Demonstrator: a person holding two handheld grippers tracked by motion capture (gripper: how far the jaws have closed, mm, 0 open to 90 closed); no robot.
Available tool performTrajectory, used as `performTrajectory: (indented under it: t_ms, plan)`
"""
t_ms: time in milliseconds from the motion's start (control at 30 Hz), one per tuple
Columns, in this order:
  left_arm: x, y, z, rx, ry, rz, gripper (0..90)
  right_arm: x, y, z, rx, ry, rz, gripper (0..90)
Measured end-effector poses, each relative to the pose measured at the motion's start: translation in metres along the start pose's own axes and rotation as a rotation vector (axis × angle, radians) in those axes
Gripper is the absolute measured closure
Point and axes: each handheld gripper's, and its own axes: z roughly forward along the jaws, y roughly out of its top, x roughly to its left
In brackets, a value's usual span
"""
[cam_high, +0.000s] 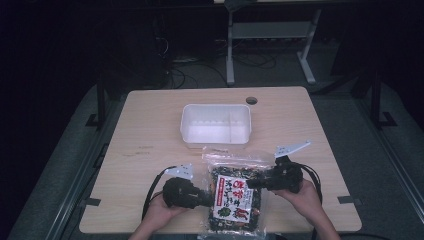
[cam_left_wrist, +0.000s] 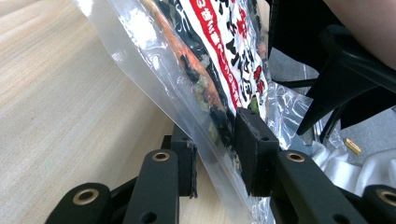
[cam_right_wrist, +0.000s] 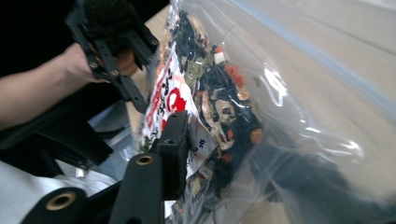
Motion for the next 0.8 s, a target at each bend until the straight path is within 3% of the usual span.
performTrajectory:
  t_ms: [267, 367, 667, 800]
  plan:
    - [0.002, 0.0, -0.004, -0.012, 0.036, 0.002, 52.3, 0.002, 0.004, -0.005, -0.046, 0.098, 0.048, 70.4]
    - [0.002, -0.001, -0.007, -0.023, 0.026, -0.001, 48.2, 0.007, 0.008, -0.006, -0.064, 0.121, 0.05, 73.0]
    - [0.001, -0.002, -0.019, -0.047, 0.029, 0.007, 40.8, 0.018, 0.016, -0.018, -0.107, 0.142, 0.047, 75.8]
    - [0.004, -0.004, -0.028, -0.053, 0.05, 0.003, 38.4, 0.028, 0.022, -0.031, -0.166, 0.129, 0.014, 76.6]
